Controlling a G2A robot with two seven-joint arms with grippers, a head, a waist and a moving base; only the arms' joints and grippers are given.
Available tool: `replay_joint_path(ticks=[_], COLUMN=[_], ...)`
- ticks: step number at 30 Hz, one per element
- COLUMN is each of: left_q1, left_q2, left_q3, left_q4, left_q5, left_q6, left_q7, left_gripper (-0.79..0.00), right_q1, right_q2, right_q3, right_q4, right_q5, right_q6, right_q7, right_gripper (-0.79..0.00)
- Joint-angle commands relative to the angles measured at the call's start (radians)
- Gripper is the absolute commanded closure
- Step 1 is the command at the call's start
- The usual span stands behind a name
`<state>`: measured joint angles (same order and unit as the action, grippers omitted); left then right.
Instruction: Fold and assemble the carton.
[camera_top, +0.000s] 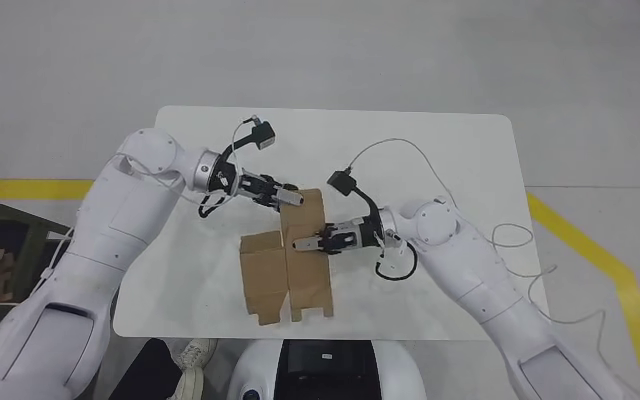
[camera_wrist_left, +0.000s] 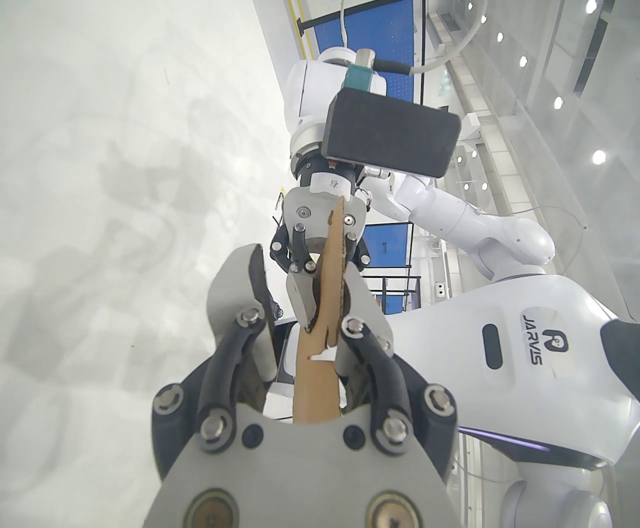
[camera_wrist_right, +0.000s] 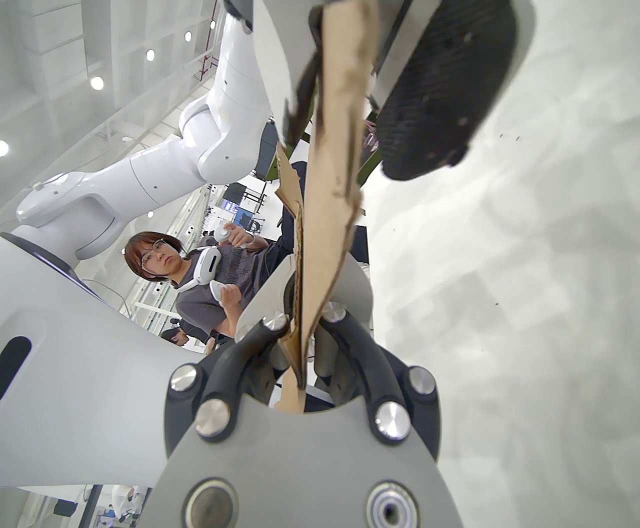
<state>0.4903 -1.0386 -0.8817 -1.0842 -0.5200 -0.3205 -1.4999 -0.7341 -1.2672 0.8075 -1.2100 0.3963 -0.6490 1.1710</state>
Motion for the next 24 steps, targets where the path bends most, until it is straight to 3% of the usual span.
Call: replay_joint_path(ticks=[1, 6, 11, 19, 24], left_q1=[0.000, 0.010, 0.038, 0.078, 0.084], left_q2=[0.005, 0.018, 0.031, 0.042, 0.042], left_q3=[-0.016, -0.066, -0.107, -0.140, -0.143], left_q4=[0.017, 0.046, 0.031, -0.006, -0.013], left_q5=[-0.008, -0.011, -0.010, -0.004, -0.002], left_q6=[-0.016, -0.049, -0.036, 0.009, 0.024], left_q7=[0.017, 0.060, 0.107, 0.149, 0.157], left_gripper=[-0.785, -0.785, -0.785, -0.785, -0.785], right_q1=[0.001, -0.022, -0.073, -0.216, -0.216], right_q2=[0.003, 0.008, 0.023, 0.060, 0.060], right_q3=[0.001, 0.034, 0.109, 0.249, 0.249], right_q4=[-0.004, 0.014, 0.020, -0.118, -0.118], right_q5=[0.001, 0.044, 0.022, -0.088, -0.088], right_q6=[-0.001, 0.005, 0.077, 0.196, 0.196], right_q7=[-0.001, -0.056, -0.229, -0.461, -0.461], right_gripper=[0.000, 0.000, 0.000, 0.000, 0.000])
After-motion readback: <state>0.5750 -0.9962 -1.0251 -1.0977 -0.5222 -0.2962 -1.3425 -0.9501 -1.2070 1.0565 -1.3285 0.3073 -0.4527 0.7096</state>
